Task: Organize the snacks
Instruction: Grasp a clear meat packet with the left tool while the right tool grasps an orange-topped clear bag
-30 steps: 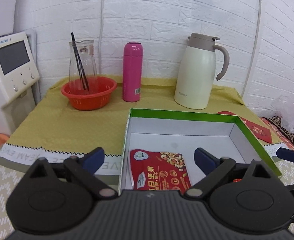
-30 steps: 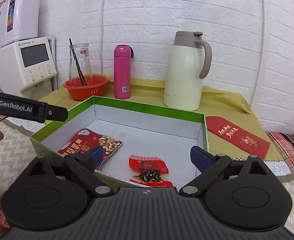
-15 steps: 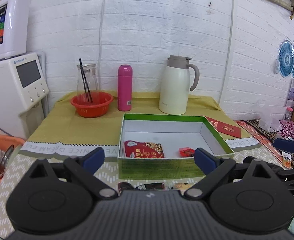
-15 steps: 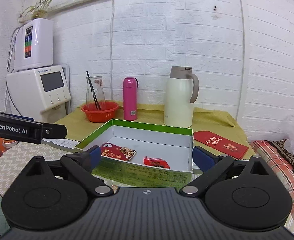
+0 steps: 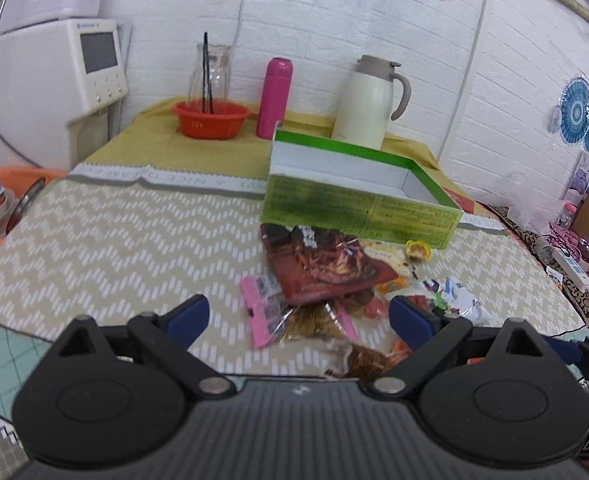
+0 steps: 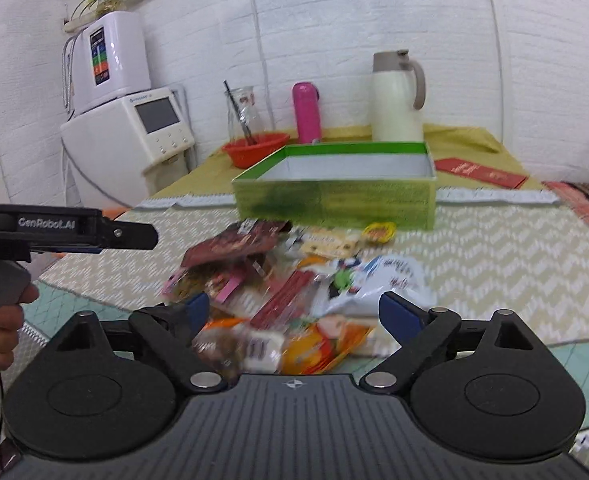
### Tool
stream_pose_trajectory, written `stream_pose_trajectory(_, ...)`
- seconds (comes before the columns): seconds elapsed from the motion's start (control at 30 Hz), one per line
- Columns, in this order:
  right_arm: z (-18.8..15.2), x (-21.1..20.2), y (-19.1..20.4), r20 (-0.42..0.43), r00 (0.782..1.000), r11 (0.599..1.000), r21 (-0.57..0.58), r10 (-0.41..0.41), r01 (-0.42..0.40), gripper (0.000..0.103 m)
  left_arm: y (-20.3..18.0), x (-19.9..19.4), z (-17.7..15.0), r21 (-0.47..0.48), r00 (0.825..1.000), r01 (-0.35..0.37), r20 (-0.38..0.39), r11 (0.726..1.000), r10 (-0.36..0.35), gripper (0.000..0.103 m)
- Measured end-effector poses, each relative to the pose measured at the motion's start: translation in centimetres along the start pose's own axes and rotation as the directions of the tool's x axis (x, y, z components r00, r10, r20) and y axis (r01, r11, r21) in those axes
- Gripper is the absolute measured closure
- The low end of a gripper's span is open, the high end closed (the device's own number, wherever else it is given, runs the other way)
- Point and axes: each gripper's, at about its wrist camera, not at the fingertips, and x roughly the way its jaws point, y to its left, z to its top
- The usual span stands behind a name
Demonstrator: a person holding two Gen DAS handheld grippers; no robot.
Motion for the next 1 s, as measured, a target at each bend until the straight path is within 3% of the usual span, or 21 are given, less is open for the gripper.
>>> stream_pose_trajectory(0.23,-2.2,2.1,4.2,-0.069,0.997,0.997,-0.067,0.045,-0.049,0.0,2.1,-0.7,-2.2,-0.059,0.999,-0.016,-0.041,0.998,0.014,0.007)
stream_pose_trajectory(0.27,-2.3,2.4,4.4,-0.075,0.996,0.996,-0.078,0.044,-0.05,0.01,2.1,-0.8,-2.3,-0.058,0.999,-0.015,-0.039,0.998,0.013,0.007)
stream_pose_trajectory(0.3,-2.5,2.5,4.5,-0.083,0.996,0.995,-0.091,0.03,-0.038,0.031,2.2,-0.9,-2.3,-0.054,0.999,-0.01,-0.038,0.998,0.008,0.007)
stream_pose_trajectory(0.33,-2.7,2.1,4.2,-0.074,0.997,0.995,-0.098,0.03,-0.037,0.041,2.2,-0.9,-2.3,-0.048,0.999,0.001,-0.035,0.999,-0.002,0.007)
stream_pose_trajectory(0.63,-3.4,-1.0,0.2,-0.063,0.99,0.99,-0.065,-0.126,0.122,0.045,-1.9,2.7,-2.3,0.055,0.982,0.173,-0.083,0.983,-0.168,0.008)
stream_pose_trajectory(0.73,-3.6,-1.2,0.0,-0.059,0.99,0.991,-0.053,-0.126,0.123,0.045,-3.1,5.1,-2.0,0.084,0.979,0.182,-0.113,0.98,-0.172,0.02)
stream_pose_trajectory(0.8,-3.6,-1.2,0.0,-0.056,0.99,0.991,-0.059,-0.127,0.124,0.044,-3.4,6.5,-1.9,0.088,0.974,0.185,-0.151,0.979,-0.171,0.045)
stream_pose_trajectory(1.0,-3.5,-1.1,-0.6,-0.048,0.992,0.993,-0.022,-0.114,0.113,0.043,-2.8,6.4,-3.2,0.079,0.96,0.217,-0.196,0.973,-0.198,0.057)
